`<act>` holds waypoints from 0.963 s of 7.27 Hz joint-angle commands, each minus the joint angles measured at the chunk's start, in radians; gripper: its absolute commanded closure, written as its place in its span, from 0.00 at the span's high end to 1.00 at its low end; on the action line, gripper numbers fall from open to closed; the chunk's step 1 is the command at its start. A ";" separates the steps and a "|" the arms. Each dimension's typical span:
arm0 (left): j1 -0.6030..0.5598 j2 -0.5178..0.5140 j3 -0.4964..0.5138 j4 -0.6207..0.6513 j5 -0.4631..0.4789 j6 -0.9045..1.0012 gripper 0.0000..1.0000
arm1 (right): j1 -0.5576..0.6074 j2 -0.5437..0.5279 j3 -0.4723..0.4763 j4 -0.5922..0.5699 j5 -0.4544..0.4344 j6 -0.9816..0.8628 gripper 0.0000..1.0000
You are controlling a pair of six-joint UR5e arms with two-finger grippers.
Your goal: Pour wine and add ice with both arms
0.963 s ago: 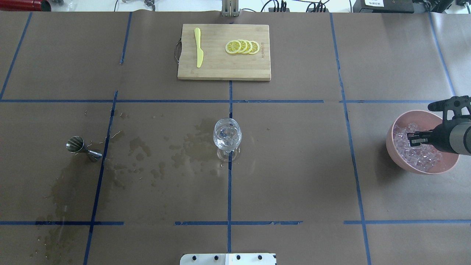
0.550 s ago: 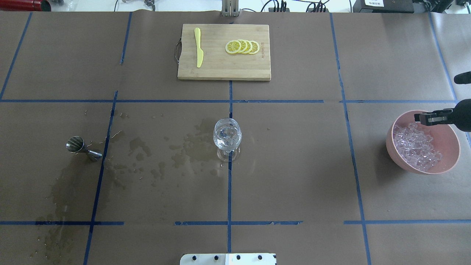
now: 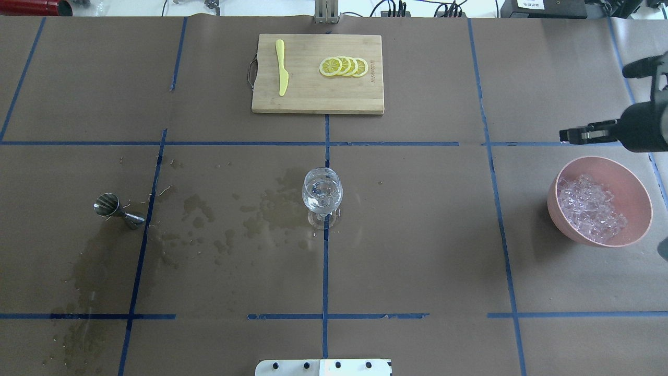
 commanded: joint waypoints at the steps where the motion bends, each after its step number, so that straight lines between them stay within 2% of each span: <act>1: 0.000 0.000 -0.001 -0.017 -0.006 0.001 1.00 | -0.110 0.270 0.006 -0.279 -0.042 0.176 0.00; 2: 0.000 0.000 0.000 -0.024 -0.006 0.001 1.00 | -0.155 0.384 0.008 -0.412 -0.051 0.236 0.00; 3: 0.000 0.002 0.000 -0.024 -0.006 0.001 1.00 | -0.234 0.443 0.006 -0.461 -0.139 0.295 0.00; 4: 0.000 0.002 0.000 -0.024 -0.006 0.001 1.00 | -0.332 0.477 -0.009 -0.466 -0.242 0.335 0.00; 5: 0.000 0.002 0.000 -0.024 -0.006 0.001 1.00 | -0.380 0.510 -0.032 -0.467 -0.295 0.364 0.00; 7: 0.000 0.002 0.000 -0.026 -0.006 0.001 1.00 | -0.440 0.596 -0.111 -0.489 -0.335 0.413 0.00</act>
